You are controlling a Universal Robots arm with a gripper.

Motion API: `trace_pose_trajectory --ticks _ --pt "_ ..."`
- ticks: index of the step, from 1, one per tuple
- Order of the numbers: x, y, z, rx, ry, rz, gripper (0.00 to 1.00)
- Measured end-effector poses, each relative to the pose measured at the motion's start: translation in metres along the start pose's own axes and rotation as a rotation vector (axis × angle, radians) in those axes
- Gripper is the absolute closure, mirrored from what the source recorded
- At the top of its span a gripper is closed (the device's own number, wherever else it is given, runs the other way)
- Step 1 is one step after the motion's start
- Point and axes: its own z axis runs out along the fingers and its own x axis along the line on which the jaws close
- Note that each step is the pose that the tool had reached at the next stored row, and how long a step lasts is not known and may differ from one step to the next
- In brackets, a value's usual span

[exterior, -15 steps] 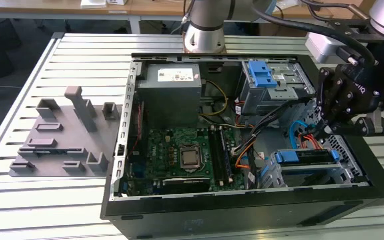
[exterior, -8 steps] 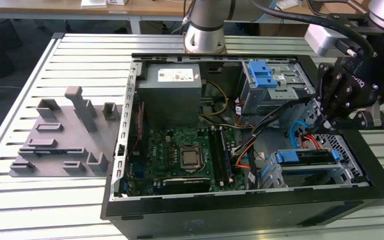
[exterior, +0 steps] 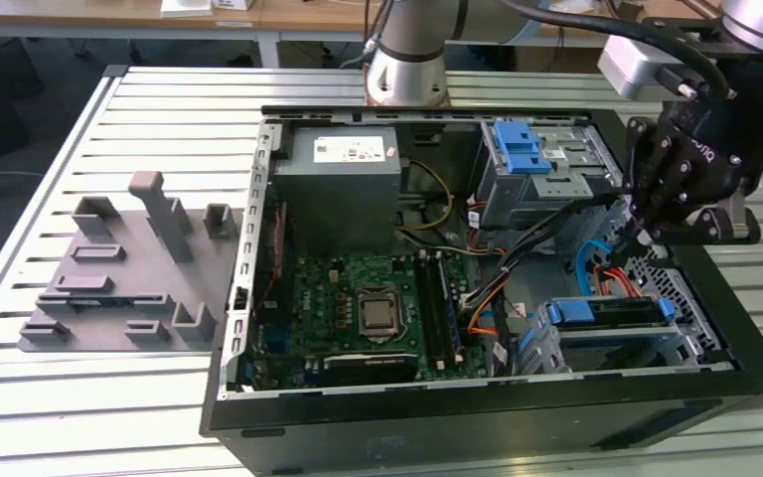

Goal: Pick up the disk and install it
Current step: 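Insert the second disk wire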

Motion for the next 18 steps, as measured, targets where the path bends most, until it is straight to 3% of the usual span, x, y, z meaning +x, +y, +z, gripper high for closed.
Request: trace_pose_trajectory --ticks 6,7,8,18 --pt "-0.0064 0.0002 0.0027 0.0004 0.0149 0.0 0.81" --pt "-0.0067 0.0002 0.0036 0.0005 0.0152 0.0 0.81" --pt "-0.0069 0.0002 0.004 0.0005 0.0154 0.0 0.75" --pt "-0.0087 0.0002 0.0118 0.0005 0.0159 0.0 0.75"
